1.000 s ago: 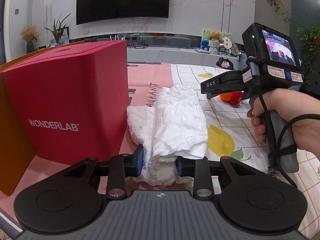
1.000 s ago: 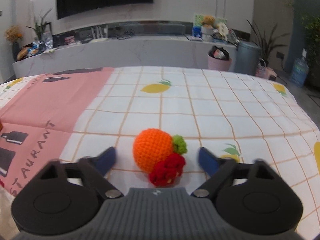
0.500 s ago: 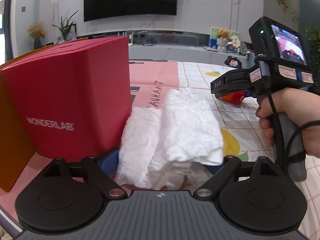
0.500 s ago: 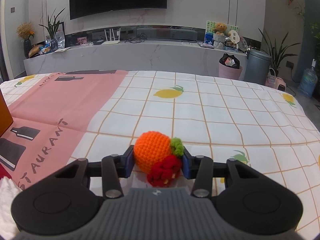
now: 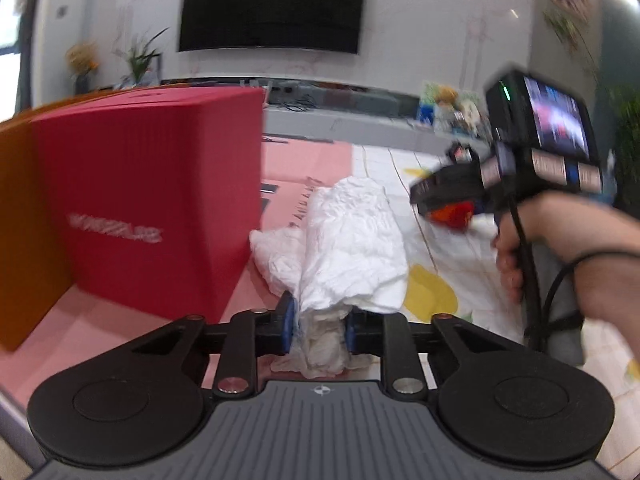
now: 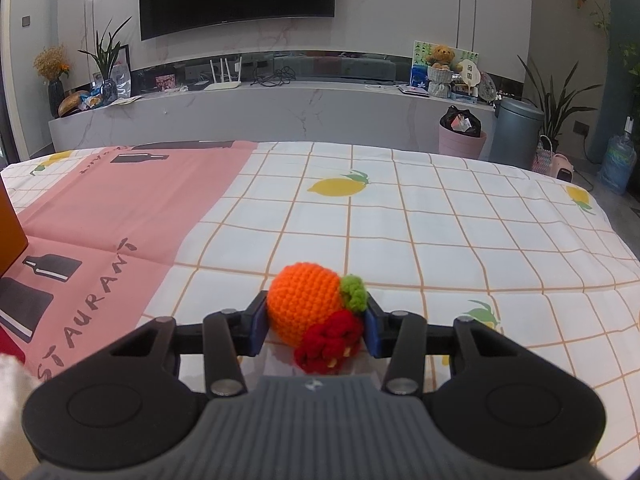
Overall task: Organize soft objects
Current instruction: 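Lift the white tissue and orange fruit and carry both toward the box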
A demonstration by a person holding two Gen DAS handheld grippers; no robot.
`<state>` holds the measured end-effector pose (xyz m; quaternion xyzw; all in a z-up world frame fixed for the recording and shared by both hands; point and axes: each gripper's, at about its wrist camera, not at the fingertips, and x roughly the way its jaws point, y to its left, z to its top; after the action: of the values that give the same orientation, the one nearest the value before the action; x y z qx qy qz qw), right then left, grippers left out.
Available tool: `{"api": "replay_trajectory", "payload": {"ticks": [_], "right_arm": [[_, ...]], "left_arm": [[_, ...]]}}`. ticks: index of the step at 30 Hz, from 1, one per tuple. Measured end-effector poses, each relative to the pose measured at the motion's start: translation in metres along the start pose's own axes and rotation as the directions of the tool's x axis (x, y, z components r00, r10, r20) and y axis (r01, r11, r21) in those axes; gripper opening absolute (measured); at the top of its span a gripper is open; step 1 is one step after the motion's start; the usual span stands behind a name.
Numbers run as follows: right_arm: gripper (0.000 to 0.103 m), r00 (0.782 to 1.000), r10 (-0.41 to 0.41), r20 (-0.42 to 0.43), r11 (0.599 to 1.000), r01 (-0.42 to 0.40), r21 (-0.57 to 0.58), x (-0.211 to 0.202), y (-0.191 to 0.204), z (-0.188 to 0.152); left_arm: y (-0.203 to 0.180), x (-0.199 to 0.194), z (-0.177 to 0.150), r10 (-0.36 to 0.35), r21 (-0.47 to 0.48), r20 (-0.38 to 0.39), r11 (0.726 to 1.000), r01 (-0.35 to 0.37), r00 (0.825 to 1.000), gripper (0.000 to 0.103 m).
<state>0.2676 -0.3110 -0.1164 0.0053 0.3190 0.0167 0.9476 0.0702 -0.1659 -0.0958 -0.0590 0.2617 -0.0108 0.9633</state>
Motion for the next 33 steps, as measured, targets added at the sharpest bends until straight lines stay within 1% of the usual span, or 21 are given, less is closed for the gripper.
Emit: {"api": "replay_trajectory", "payload": {"ticks": [1,2,5,10,13,15,16,17,18,20,21,23,25,26,28,29,32,33], "right_arm": [[0.046,1.0,0.0,0.0,1.0,0.0,-0.005,0.0,0.001,0.0],[0.046,1.0,-0.001,0.0,1.0,0.001,-0.012,-0.001,0.002,-0.001],[0.045,1.0,-0.008,0.001,1.0,0.008,-0.026,-0.002,0.005,-0.002],[0.045,1.0,-0.015,0.001,1.0,0.015,-0.006,-0.006,0.004,-0.004],[0.045,0.999,-0.032,-0.015,0.999,0.032,-0.003,-0.009,0.005,-0.004],[0.045,0.999,-0.035,-0.027,0.999,0.035,0.002,-0.014,0.006,-0.002],[0.045,0.999,-0.039,-0.021,0.999,0.04,0.008,-0.018,0.006,-0.002],[0.045,0.999,-0.044,-0.015,0.999,0.045,0.029,-0.024,0.006,0.0],[0.045,0.999,-0.048,-0.01,0.996,0.049,0.073,-0.031,0.005,0.001],[0.045,0.998,-0.055,-0.008,0.978,0.055,0.203,-0.047,0.001,0.005],[0.045,0.998,-0.065,-0.023,0.964,0.069,0.258,-0.055,0.001,0.007],[0.045,0.996,-0.071,-0.056,0.939,0.086,0.332,-0.073,0.002,0.012],[0.045,0.999,-0.049,-0.013,0.938,0.051,0.344,-0.094,0.007,0.016],[0.045,0.998,-0.055,0.006,0.943,0.05,0.33,-0.107,0.013,0.019],[0.045,0.996,-0.079,0.049,0.948,0.06,0.313,-0.132,0.024,0.024],[0.045,0.994,-0.083,0.076,0.947,0.056,0.316,-0.146,0.029,0.027],[0.045,0.986,-0.057,0.156,0.948,0.005,0.318,-0.192,0.047,0.037],[0.045,0.981,-0.053,0.186,0.951,-0.007,0.309,-0.208,0.055,0.042]], "left_arm": [[0.002,-0.004,0.002,-0.017,-0.022,0.015,1.0,0.018,1.0,0.026],[0.003,-0.008,0.005,-0.036,-0.023,0.024,0.999,0.037,0.999,0.025],[0.0,-0.021,0.009,-0.034,-0.006,0.084,0.999,0.035,0.996,0.025],[0.001,-0.046,0.017,-0.072,0.029,0.145,0.997,0.069,0.987,0.025],[0.002,-0.057,0.023,-0.124,0.042,0.16,0.992,0.118,0.979,0.025],[0.006,-0.064,0.027,-0.164,0.01,0.16,0.986,0.165,0.973,0.025],[0.008,-0.066,0.03,-0.175,-0.013,0.149,0.984,0.179,0.973,0.025],[0.009,-0.067,0.033,-0.174,-0.027,0.133,0.983,0.179,0.976,0.025],[0.01,-0.068,0.035,-0.164,-0.038,0.119,0.985,0.17,0.979,0.025],[0.015,-0.071,0.04,-0.168,-0.07,0.111,0.982,0.176,0.979,0.025],[0.02,-0.073,0.045,-0.179,-0.08,0.108,0.979,0.188,0.978,0.025],[0.026,-0.079,0.051,-0.188,-0.091,0.113,0.976,0.199,0.976,0.025],[0.037,-0.089,0.054,-0.189,-0.104,0.133,0.974,0.203,0.973,0.025],[0.042,-0.094,0.058,-0.185,-0.114,0.144,0.973,0.202,0.972,0.025],[0.052,-0.103,0.069,-0.144,-0.133,0.151,0.977,0.164,0.978,0.025],[0.058,-0.109,0.076,-0.136,-0.144,0.151,0.977,0.158,0.979,0.025],[0.087,-0.123,0.101,-0.147,-0.191,0.157,0.966,0.176,0.977,0.025],[0.098,-0.128,0.111,-0.131,-0.2,0.162,0.966,0.162,0.978,0.025]]}}
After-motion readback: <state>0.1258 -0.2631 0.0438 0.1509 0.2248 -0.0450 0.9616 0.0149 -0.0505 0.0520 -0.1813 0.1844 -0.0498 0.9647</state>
